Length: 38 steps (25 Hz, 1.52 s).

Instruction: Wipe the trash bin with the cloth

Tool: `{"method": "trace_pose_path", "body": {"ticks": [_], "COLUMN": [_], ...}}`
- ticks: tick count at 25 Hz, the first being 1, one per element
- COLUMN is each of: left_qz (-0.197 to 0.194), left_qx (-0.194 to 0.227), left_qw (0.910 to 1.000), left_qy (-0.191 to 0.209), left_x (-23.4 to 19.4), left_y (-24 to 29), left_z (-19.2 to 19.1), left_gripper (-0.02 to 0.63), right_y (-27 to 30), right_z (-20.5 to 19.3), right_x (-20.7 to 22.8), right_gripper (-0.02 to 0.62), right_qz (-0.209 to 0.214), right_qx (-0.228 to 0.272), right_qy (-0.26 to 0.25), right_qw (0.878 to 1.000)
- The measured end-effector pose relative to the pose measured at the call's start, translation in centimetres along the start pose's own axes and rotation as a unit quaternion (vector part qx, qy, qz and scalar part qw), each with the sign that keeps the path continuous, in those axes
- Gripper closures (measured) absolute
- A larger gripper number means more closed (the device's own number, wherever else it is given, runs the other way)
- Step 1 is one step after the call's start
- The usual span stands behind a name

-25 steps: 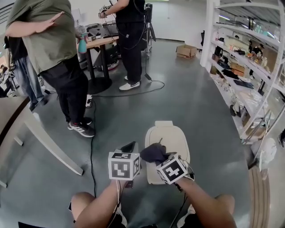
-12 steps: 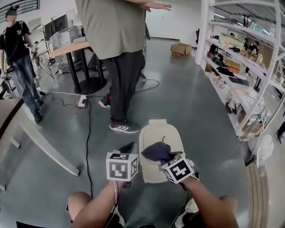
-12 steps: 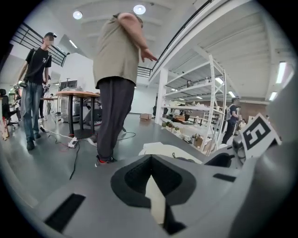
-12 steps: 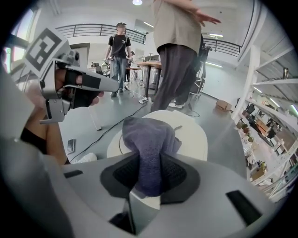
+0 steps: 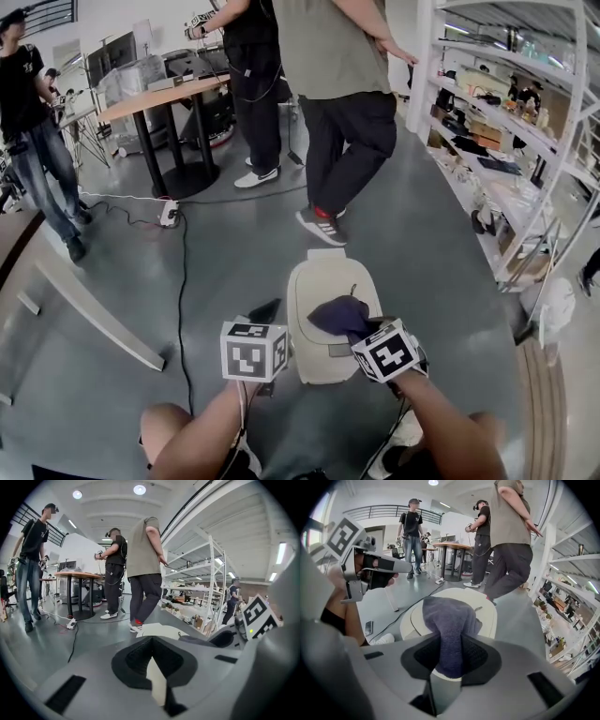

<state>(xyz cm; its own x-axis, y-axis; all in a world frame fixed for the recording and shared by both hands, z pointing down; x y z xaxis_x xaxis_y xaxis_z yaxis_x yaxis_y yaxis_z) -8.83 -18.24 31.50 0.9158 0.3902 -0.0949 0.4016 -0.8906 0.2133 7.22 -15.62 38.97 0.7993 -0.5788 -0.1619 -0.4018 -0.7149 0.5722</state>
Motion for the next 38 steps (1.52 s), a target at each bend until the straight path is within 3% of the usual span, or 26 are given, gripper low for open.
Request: {"method": "trace_pose_path", "body": {"ticks": [19, 25, 31, 38], "left_qz": [-0.016, -0.022, -0.021, -0.001], "left_qx": [-0.004, -0.002, 0.011, 0.010], "left_qw": [0.9998, 0.9997, 0.9997, 0.9998], "left_qy": [0.014, 0.014, 0.004, -0.020], "left_x": [1.7, 2.2, 2.0, 0.7], "left_y": [0.8, 0.8, -0.2, -3.4], "left_z": [-0.7, -0.7, -0.1, -1.2], "left_gripper": [0.606, 0.606, 0.606, 0.606], "right_y": [-2.0, -2.8, -4.4, -5.0], "right_z": [-2.9, -1.7, 1.1, 1.5], "right_x": [4.2, 4.1, 1.8, -3.7], "right_gripper": [0.492, 0.492, 0.492, 0.492], "right_qz": [-0.047, -0.063, -0.049, -0.020], "right_qx": [-0.006, 0.023, 0.090, 0.117], "right_qy": [0.042, 0.017, 0.029, 0.052], "right_qw": [0.998, 0.998, 0.994, 0.991]}}
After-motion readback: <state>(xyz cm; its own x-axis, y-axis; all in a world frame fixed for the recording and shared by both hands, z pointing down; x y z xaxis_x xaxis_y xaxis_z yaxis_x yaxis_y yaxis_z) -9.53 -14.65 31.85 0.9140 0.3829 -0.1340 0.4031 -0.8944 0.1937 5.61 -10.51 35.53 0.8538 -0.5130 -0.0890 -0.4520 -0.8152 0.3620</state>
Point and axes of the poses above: the fingertips, and each gripper's own axes: y forward along the fingers, x to its right, z out of its top, the point moved 1 cm from there along -y, backward along the fingers, and after that the axes turned 13 degrees about x, right-handed, at the moved point
